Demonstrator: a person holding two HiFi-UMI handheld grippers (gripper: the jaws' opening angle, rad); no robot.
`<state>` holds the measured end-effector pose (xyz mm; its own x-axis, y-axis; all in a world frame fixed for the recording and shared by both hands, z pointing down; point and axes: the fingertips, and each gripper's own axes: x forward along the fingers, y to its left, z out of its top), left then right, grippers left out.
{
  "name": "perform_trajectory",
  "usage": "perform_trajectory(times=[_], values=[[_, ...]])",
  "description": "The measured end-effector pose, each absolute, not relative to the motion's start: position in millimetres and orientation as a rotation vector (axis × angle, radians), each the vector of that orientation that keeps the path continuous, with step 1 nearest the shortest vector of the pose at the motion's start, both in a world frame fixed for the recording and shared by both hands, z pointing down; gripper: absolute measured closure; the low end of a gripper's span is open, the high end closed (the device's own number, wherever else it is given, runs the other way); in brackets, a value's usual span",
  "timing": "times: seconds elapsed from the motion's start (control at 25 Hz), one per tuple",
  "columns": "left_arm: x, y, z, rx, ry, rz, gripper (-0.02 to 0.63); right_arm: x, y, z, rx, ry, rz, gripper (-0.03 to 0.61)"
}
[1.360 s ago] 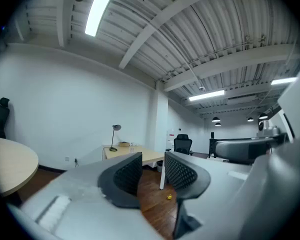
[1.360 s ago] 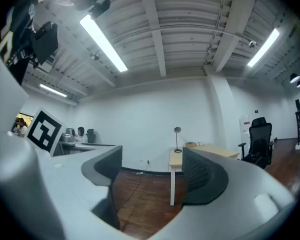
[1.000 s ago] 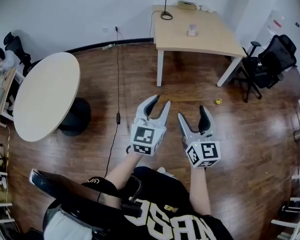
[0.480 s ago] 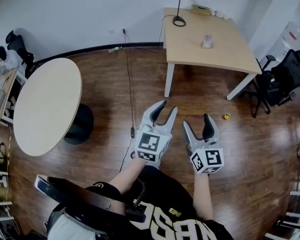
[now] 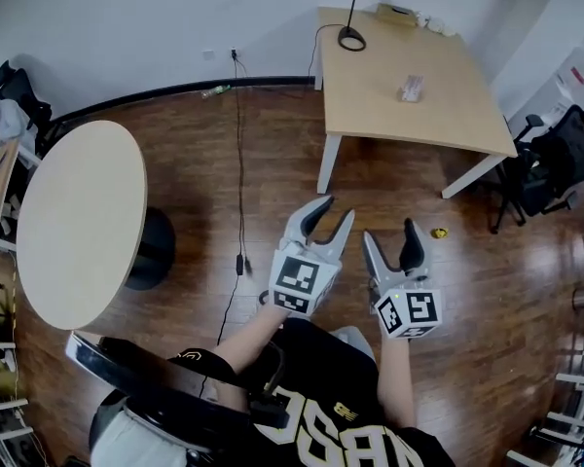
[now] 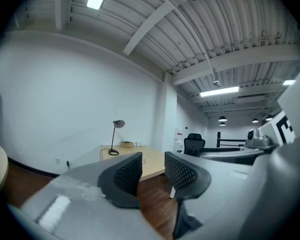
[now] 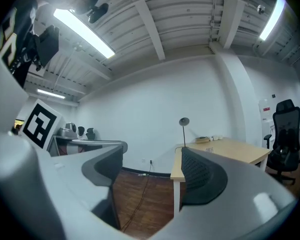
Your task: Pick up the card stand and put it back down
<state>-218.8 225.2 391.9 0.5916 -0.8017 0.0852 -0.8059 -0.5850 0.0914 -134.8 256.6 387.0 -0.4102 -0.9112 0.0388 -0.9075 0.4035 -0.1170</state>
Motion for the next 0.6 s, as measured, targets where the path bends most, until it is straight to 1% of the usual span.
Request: perform_trajectory(times=[0.24, 0.44, 0.6], values=[[-167.7, 182.4, 391.7, 2.699, -1.315, 0.047, 0.477, -80.6, 221.1, 391.5, -1.678, 2.532, -0.234, 0.215], [-109.4, 135.0, 388.4, 2.699, -1.376, 0.064, 0.477, -21.4, 174.8, 389.7, -1.626, 2.563, -0.188, 0.215], [-56.2, 93.3, 369.2, 2.736, -1.452, 0.045, 0.477, 29.7, 129.9, 371.9, -1.53, 2.588, -0.122, 0.215]])
